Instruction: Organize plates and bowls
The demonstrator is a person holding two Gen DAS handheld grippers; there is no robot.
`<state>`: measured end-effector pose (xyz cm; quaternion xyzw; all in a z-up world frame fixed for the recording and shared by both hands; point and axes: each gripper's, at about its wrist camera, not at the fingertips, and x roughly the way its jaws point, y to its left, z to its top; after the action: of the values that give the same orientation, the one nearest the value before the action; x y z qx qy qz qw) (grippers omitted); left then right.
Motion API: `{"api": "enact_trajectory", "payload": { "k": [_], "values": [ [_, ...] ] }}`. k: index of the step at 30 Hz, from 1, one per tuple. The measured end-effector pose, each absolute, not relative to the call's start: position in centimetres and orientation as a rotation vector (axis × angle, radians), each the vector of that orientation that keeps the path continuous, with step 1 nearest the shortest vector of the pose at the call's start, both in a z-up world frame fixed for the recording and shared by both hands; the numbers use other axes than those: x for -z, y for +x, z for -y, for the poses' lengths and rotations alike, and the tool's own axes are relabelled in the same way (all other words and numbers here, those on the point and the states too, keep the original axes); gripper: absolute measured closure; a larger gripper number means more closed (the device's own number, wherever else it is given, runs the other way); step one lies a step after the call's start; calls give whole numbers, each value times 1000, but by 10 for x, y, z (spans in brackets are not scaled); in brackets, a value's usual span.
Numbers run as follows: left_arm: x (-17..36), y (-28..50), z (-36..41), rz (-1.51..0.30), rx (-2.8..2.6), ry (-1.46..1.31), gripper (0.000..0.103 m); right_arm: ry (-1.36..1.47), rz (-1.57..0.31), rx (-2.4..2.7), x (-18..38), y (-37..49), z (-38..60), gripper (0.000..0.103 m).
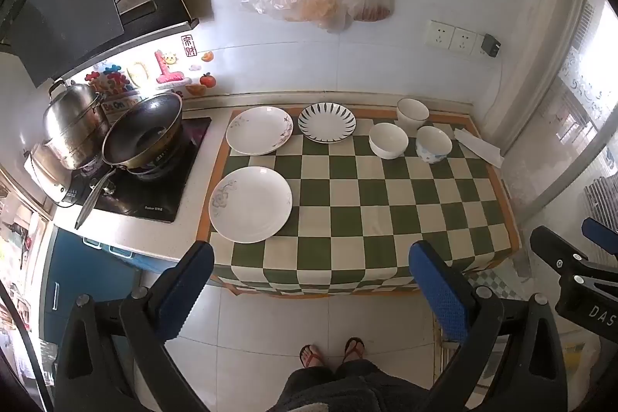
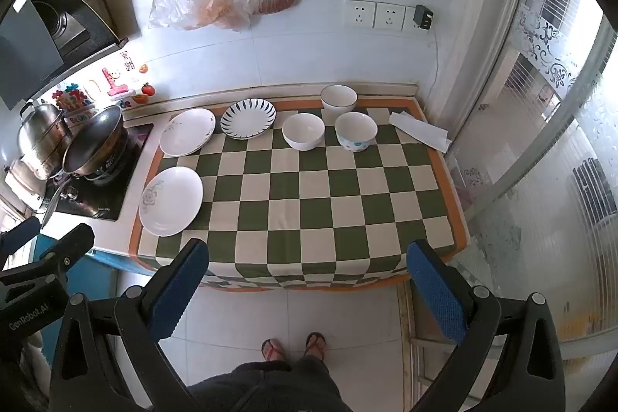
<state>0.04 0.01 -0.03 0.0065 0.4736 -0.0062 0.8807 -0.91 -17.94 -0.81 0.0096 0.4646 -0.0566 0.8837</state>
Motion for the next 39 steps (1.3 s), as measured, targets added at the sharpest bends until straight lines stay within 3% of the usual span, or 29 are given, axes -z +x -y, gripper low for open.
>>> {"api": "enact_trajectory", "payload": {
  "k": [39],
  "values": [
    [0, 3, -4, -973, 14, 10, 0, 27, -969, 110, 9, -2, 178, 0]
  ]
}}
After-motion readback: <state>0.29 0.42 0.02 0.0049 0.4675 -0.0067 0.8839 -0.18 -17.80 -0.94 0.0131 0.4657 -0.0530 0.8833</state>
